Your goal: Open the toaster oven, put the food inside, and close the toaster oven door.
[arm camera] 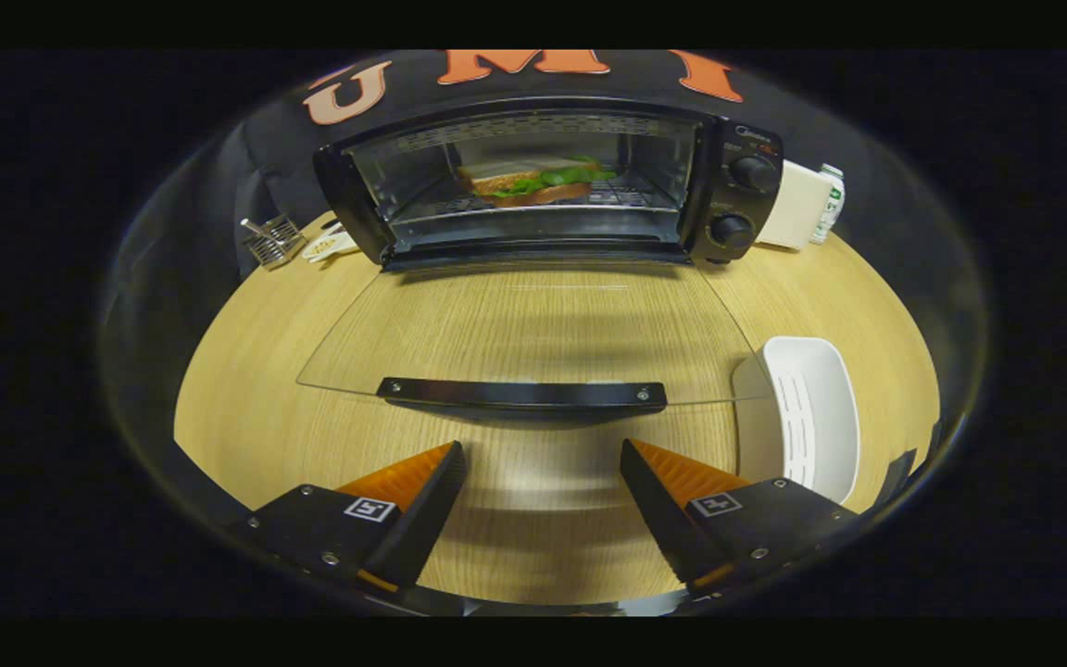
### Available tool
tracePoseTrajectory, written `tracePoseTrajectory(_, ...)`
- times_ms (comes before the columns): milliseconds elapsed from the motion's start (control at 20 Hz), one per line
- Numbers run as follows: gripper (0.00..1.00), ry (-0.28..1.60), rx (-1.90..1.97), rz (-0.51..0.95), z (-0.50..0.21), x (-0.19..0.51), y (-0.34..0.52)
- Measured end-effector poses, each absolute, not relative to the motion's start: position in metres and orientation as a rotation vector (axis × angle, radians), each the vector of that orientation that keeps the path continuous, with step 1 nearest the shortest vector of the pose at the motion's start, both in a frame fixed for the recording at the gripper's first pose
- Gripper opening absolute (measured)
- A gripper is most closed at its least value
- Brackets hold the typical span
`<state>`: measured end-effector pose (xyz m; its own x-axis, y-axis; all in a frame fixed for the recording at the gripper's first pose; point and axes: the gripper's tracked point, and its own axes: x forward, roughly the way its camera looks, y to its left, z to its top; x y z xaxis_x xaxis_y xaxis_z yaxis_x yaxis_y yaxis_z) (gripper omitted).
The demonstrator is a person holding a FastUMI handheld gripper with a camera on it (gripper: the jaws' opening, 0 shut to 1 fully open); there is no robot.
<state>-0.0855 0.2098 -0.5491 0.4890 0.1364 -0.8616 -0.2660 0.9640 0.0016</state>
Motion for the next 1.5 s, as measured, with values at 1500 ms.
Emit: tracePoseTrajectory(1500, 1.00, 0.650, -0.104, 0.227, -0.378, 0.072, 0.254)
